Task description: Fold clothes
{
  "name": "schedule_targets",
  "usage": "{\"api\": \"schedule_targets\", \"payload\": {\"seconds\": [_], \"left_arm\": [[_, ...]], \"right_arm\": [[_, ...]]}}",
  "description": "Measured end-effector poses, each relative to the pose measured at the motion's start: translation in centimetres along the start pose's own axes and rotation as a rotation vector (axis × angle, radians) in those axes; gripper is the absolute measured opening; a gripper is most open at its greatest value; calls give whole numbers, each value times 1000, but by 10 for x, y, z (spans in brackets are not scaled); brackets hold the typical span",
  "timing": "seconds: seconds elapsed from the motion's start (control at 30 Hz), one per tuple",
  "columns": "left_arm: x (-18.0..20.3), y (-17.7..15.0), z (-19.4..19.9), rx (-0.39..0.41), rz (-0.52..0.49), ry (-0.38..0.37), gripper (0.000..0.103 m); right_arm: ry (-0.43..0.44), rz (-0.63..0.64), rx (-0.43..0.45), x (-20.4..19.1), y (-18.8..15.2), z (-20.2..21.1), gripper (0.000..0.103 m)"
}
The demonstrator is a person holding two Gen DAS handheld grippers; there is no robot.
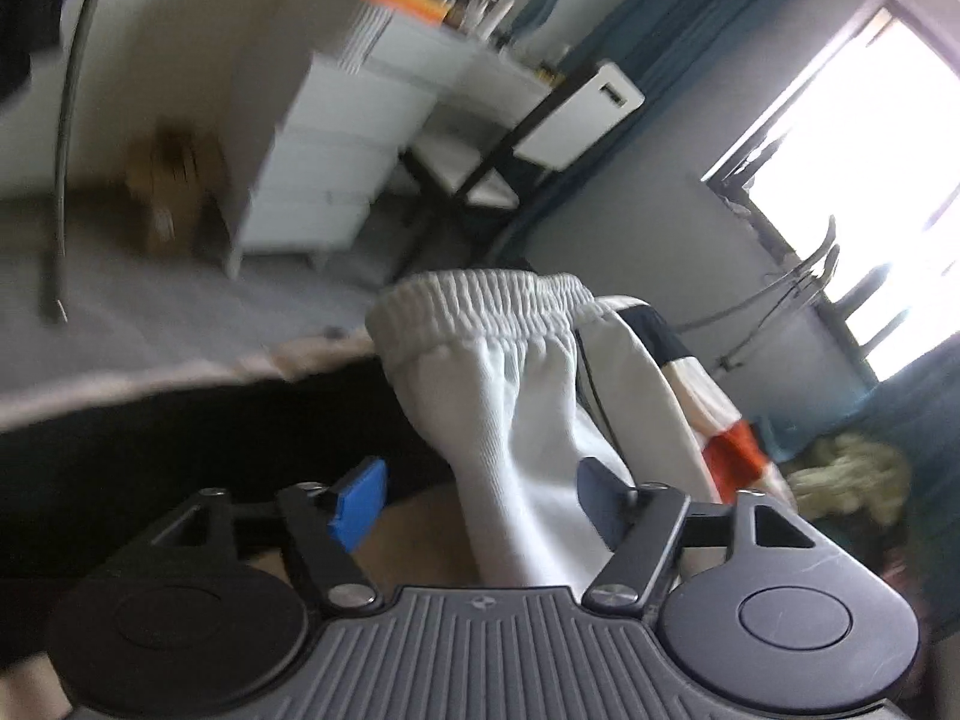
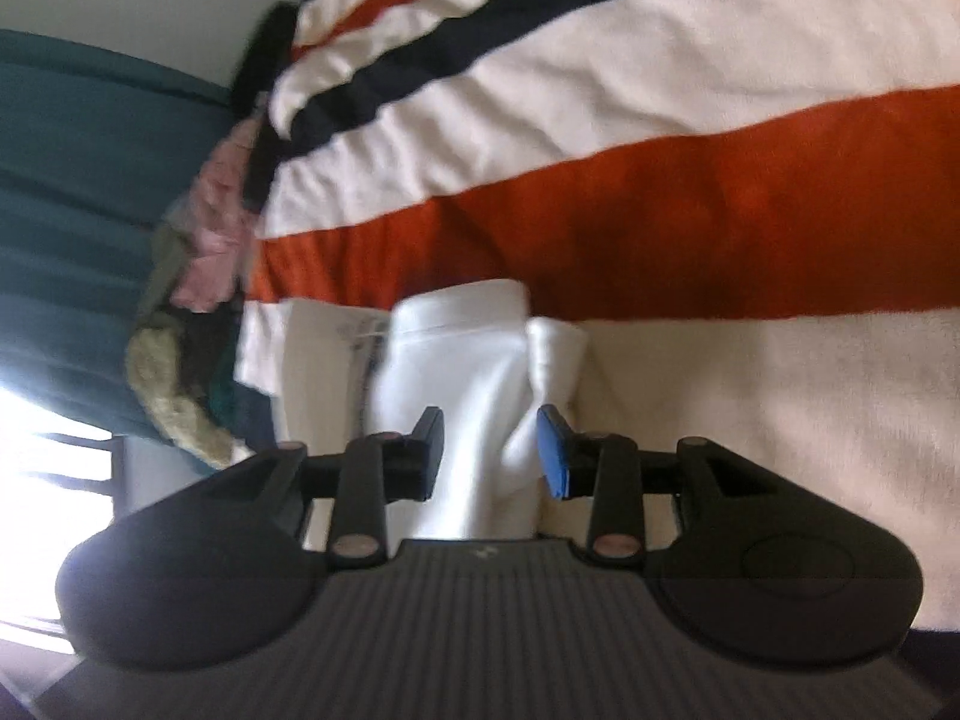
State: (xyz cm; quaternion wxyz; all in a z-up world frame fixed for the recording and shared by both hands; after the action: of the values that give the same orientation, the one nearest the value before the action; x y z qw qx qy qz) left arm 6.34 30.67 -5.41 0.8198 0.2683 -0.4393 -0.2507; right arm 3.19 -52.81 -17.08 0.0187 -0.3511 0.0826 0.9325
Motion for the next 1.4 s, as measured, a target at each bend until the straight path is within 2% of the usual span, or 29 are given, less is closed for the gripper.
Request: {"api": "schedule_targets", "payload": {"seconds": [0.1,0.13,0.17,0.23,0.3,0.37,0.4,0.47,0.5,0.53,0.67,0.77,0.8,0.83,0.87,1.0,1.07,1.13,1.23,1.3,1.37,1.4], "left_arm": [[24,-1,17,59,-110,-8,76],[33,-5,21,75,-147,-28,79],[42,-8,25,89,-183,-49,82],[60,-19,22,78,-235,-90,82],[71,-32,14,36,-252,-125,82],[77,-42,2,-12,-260,-138,82],[78,-47,-2,-28,-261,-139,81],[81,-55,-11,-58,-263,-141,81],[81,-58,-13,-67,-259,-143,81],[82,-60,-15,-75,-254,-145,81],[78,-63,-18,-83,-250,-165,81],[77,-65,-24,-88,-248,-171,81],[77,-65,-25,-89,-247,-172,81],[78,-65,-25,-91,-246,-174,81],[78,-64,-26,-93,-245,-176,81],[78,-63,-26,-95,-243,-179,81],[77,-63,-27,-101,-242,-178,81],[78,-64,-28,-105,-249,-180,81],[81,-67,-30,-113,-267,-185,81],[82,-69,-30,-120,-275,-185,81],[82,-70,-30,-126,-277,-185,81],[82,-70,-30,-129,-279,-188,81]], "right_arm": [[53,-22,-34,-2,-3,3,37],[63,-23,-49,-5,-5,0,40],[71,-21,-62,-8,-8,-3,43],[84,-20,-84,-12,-12,-8,70],[92,-24,-117,-15,-19,-15,72],[114,-34,-173,-17,-30,-24,71],[118,-35,-199,-18,-34,-29,68],[104,-17,-216,-20,-38,-37,50],[101,-4,-205,-22,-36,-40,34],[104,10,-192,-25,-33,-41,23],[138,68,-140,-39,-17,-52,22],[83,52,-160,-29,-13,-70,21],[74,67,-142,-29,-11,-69,17],[66,82,-125,-28,-9,-67,6],[62,102,-99,-30,-6,-63,7],[112,124,100,-40,9,-11,5],[147,151,128,-44,8,6,5],[102,150,121,-37,8,6,5],[-64,111,59,-11,6,-15,8],[-140,61,28,7,7,-23,9],[-174,62,29,13,10,-21,11],[-185,79,46,13,14,-17,17]]}}
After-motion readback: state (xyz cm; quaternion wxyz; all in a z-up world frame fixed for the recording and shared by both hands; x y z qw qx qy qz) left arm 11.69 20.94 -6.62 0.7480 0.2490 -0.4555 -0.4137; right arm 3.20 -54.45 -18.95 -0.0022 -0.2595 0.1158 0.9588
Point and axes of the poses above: each gripper's, at about its wrist camera, not at the fingertips, and z roughly against the way its jaws point, x to its right, y to its top, the point moved 10 cm from there along -z, roughly the way its jaws point, and after that the axes turned 9 degrees about -y, right-handed, at the moved point
